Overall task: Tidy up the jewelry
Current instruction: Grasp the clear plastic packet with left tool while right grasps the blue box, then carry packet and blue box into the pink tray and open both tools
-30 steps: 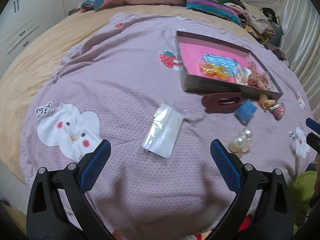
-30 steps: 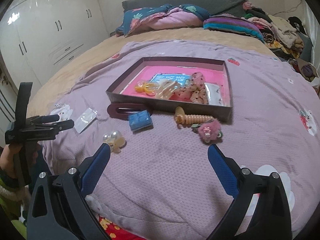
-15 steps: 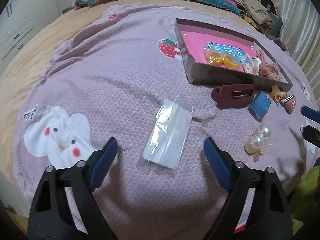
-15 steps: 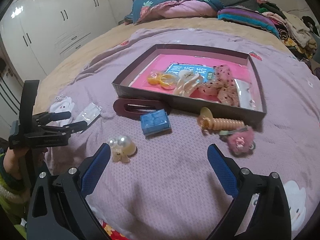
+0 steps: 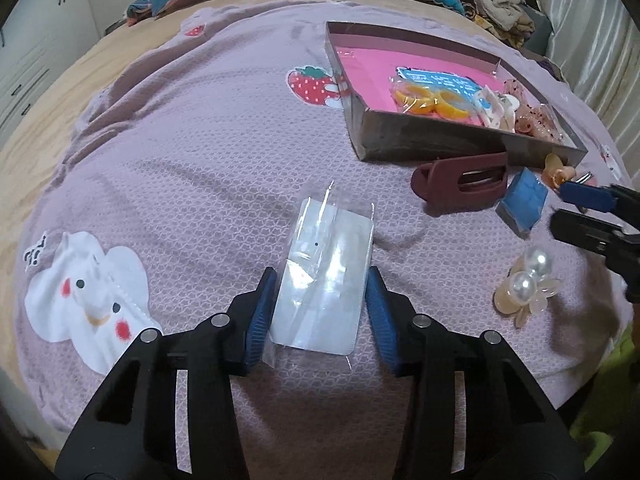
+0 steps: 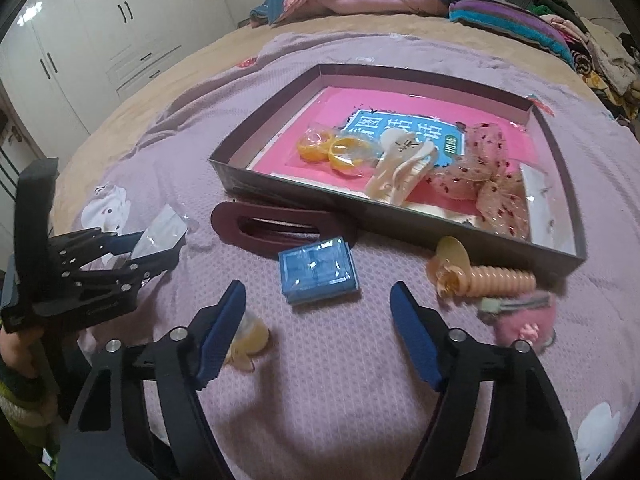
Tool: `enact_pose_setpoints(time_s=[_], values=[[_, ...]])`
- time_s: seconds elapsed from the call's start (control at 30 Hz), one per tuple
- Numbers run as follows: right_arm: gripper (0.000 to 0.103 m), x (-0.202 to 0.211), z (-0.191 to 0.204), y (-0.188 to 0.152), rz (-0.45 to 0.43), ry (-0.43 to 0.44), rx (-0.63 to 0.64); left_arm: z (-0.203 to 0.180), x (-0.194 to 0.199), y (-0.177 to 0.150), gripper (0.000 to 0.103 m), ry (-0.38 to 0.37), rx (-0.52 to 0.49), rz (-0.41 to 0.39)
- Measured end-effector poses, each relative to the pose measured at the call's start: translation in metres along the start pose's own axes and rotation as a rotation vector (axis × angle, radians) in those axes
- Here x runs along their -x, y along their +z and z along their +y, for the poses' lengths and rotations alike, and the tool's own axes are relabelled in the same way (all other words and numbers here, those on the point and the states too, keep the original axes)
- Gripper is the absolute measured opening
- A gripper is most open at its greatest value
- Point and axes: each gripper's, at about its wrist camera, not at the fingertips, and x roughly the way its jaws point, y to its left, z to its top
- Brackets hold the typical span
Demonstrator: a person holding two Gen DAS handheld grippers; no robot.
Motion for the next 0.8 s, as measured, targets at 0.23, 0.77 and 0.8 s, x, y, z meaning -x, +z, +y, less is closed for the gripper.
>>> enact_pose_setpoints(time_s=[0.23, 0.77, 0.8], values=[[0.057, -0.022, 0.003, 0.01, 0.044, -0.001, 0.02, 0.003, 0.008, 0.005, 0.036, -0.053, 0.038, -0.007], [0.045, -0.014, -0.002, 0.009, 0.022, 0.01, 0.004, -0.001, 0.029, 0.022, 0.036, -0.08, 0.049, -0.067], [0.045, -0.011, -0.002, 0.009, 0.016, 0.011, 0.003, -0.001, 0.031, 0.023, 0.036, -0.08, 0.048, -0.072]])
